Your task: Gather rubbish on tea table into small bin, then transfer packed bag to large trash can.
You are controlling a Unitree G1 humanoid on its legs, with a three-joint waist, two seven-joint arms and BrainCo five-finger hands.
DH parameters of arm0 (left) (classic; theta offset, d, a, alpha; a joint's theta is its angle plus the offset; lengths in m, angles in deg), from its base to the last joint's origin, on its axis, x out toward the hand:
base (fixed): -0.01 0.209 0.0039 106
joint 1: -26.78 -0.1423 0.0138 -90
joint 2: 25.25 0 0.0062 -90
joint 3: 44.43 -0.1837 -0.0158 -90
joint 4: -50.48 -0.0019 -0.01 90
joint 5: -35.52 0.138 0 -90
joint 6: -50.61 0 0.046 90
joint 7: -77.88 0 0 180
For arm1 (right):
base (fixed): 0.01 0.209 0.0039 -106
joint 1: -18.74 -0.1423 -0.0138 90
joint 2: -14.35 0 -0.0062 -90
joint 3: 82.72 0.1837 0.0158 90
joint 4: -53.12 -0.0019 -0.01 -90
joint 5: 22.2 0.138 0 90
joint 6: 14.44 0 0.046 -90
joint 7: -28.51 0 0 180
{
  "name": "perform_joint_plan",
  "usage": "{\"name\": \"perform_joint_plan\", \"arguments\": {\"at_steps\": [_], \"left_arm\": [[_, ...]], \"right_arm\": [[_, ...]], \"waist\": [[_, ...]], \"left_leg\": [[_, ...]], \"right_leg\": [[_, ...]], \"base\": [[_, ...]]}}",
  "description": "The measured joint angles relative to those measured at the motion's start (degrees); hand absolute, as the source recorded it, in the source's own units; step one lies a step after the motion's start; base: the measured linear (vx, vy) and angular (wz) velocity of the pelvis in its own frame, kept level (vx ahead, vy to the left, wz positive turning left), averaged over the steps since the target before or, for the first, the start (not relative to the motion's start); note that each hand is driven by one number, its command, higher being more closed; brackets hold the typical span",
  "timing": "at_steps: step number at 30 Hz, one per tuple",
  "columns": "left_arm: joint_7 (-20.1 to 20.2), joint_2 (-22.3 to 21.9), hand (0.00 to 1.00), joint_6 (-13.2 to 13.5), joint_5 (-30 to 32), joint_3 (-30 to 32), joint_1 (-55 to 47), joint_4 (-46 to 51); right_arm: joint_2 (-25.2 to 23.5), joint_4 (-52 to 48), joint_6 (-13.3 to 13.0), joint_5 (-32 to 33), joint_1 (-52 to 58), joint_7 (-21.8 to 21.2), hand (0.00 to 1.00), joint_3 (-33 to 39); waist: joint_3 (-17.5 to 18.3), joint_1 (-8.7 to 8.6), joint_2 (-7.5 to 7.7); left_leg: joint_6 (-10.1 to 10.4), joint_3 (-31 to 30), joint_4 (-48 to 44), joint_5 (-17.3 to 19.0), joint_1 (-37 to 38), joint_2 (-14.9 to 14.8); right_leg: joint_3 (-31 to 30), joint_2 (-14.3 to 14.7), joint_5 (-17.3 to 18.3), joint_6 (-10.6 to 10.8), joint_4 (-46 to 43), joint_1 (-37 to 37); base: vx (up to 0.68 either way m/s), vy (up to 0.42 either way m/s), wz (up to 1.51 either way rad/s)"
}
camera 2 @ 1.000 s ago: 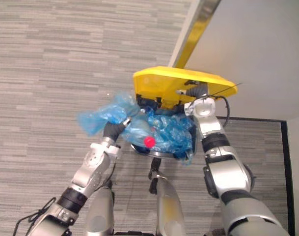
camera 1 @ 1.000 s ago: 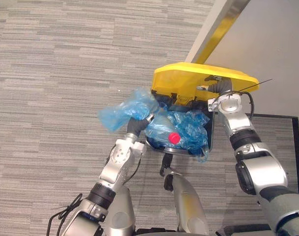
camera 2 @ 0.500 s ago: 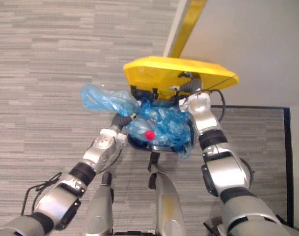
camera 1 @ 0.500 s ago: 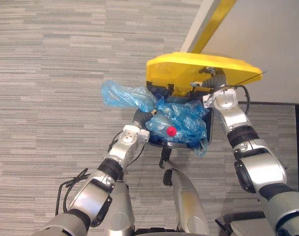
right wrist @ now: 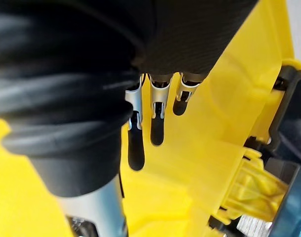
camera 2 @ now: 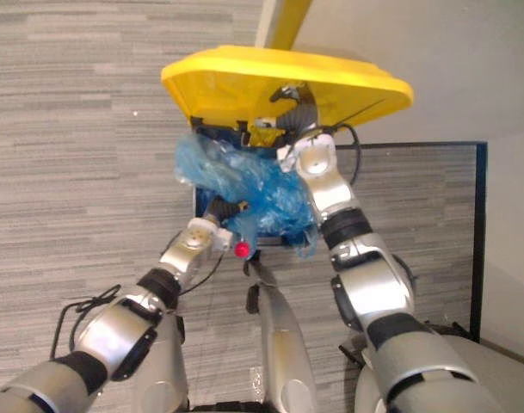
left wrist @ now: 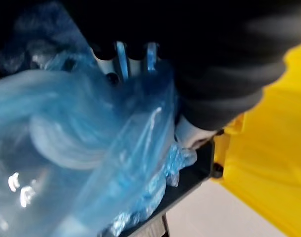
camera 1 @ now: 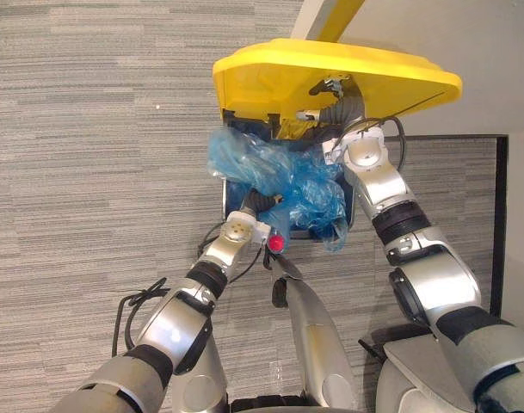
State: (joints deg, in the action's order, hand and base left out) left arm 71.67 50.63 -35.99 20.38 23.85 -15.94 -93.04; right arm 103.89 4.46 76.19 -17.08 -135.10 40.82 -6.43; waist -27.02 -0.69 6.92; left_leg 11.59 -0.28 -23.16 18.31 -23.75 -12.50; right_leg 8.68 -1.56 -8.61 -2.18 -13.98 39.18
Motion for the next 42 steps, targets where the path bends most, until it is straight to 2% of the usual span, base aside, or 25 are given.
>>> {"name": "perform_joint_plan", "arguments": {"at_steps": [5,17,22,26,27,29,31,34,38,39,40,41,42], "left_arm": [[0.2,-1.3,0.00,-0.1,0.5,0.0,0.0,-0.1],[0.3,-0.2,0.00,-0.1,3.3,2.4,-3.2,-1.9],[0.3,4.2,0.00,-0.1,3.9,3.8,-8.5,-0.3],[0.4,7.6,0.00,0.2,3.8,7.4,-17.7,6.7],[0.5,8.2,0.00,0.2,3.7,8.9,-21.7,8.7],[1.2,8.7,0.00,0.3,2.9,11.0,-26.7,10.0],[2.0,8.7,0.00,0.8,2.0,14.3,-33.8,11.4],[2.8,8.7,0.00,1.0,1.4,18.7,-39.4,9.9],[3.0,8.4,0.00,0.7,1.5,23.0,-43.7,3.8],[3.0,8.4,0.00,0.7,1.6,23.3,-45.1,2.0],[3.1,8.2,0.00,0.2,1.8,24.6,-46.1,0.8],[3.0,7.6,0.00,-0.2,2.4,25.7,-47.0,-0.2],[3.0,6.9,0.00,-0.4,3.0,26.4,-47.9,-1.1]], "right_arm": [[-0.8,0.0,0.7,-0.1,0.0,0.0,0.00,-0.1],[-2.0,1.0,0.9,-0.7,-0.5,-0.5,0.00,0.0],[-1.8,2.6,0.9,-3.0,4.0,-1.1,0.00,0.3],[-1.1,2.5,0.9,-5.2,11.4,-1.7,0.00,2.5],[-0.7,2.5,0.9,-5.4,15.0,-2.2,0.00,2.6],[-0.7,2.5,0.9,-7.0,19.6,-2.5,0.00,3.5],[-0.7,2.5,1.0,-8.0,27.1,-3.1,0.00,5.0],[-3.0,2.5,0.9,-9.7,34.2,-3.6,0.00,6.7],[-6.9,2.4,0.8,-11.6,41.7,-4.4,0.00,8.1],[-7.3,2.5,0.6,-11.9,44.8,-4.7,0.00,8.2],[-7.8,2.5,0.2,-11.9,48.4,-5.0,0.00,8.9],[-8.1,2.6,0.0,-11.9,51.0,-5.1,0.00,9.6],[-8.9,3.4,-0.2,-11.9,52.9,-5.1,0.00,10.6]], "waist": [[0.0,-0.02,-0.01],[0.3,0.14,-0.21],[0.4,0.79,-0.25],[2.0,1.40,-1.23],[3.6,1.65,-1.89],[4.7,2.07,-3.00],[6.7,3.10,-4.52],[7.1,4.10,-4.86],[7.4,4.05,-4.58],[7.4,3.95,-4.44],[8.1,3.75,-3.80],[9.0,3.58,-4.31],[9.4,3.53,-4.65]], "left_leg": [[0.2,0.0,0.0,-0.1,0.1,0.0],[0.7,-0.9,0.6,-0.7,3.4,0.3],[0.6,-1.9,1.2,-1.1,6.0,0.6],[0.1,-2.7,1.8,-1.5,7.9,1.3],[-0.1,-2.8,2.1,-1.5,8.4,1.6],[-0.2,-2.8,2.1,-1.5,10.3,1.6],[-0.8,-2.6,2.1,-1.2,13.2,2.1],[-1.8,-1.8,1.9,-1.0,15.9,3.3],[-2.9,-0.9,0.4,-0.7,18.0,5.0],[-3.7,-0.6,-1.7,-0.1,17.7,5.8],[-4.4,0.5,-3.0,0.2,17.1,6.5],[-5.0,0.9,-2.1,-0.2,16.8,5.4],[-5.2,1.9,-0.7,-1.5,17.1,4.4]], "right_leg": [[0.0,0.0,0.0,0.0,-0.2,0.0],[0.4,-0.4,0.0,0.0,-0.3,-3.7],[1.3,-0.5,0.1,0.0,0.4,-7.0],[2.0,-1.3,0.5,0.3,0.5,-9.3],[2.0,-1.6,0.8,0.7,0.5,-9.8],[2.4,-1.8,1.3,1.0,0.5,-12.2],[2.5,-2.3,2.0,1.6,0.4,-15.2],[1.9,-3.5,2.2,2.2,0.0,-17.6],[1.1,-5.1,1.8,3.4,0.0,-20.0],[0.5,-5.8,1.3,4.0,-0.8,-20.1],[-0.2,-6.4,1.7,6.6,0.8,-20.2],[0.5,-6.2,3.9,10.4,2.6,-20.9],[0.3,-6.3,6.2,8.7,-4.5,-19.2]], "base": [[0.00,0.000,0.00],[0.00,0.006,0.04],[0.00,0.014,0.10],[0.01,0.032,0.13],[0.06,0.061,0.15],[0.05,0.055,0.13],[0.03,0.039,0.11],[-0.01,0.058,0.00],[-0.07,0.067,-0.04],[-0.14,0.109,-0.06],[-0.21,0.108,-0.15],[-0.19,0.073,-0.29],[-0.16,0.049,-0.23]]}}
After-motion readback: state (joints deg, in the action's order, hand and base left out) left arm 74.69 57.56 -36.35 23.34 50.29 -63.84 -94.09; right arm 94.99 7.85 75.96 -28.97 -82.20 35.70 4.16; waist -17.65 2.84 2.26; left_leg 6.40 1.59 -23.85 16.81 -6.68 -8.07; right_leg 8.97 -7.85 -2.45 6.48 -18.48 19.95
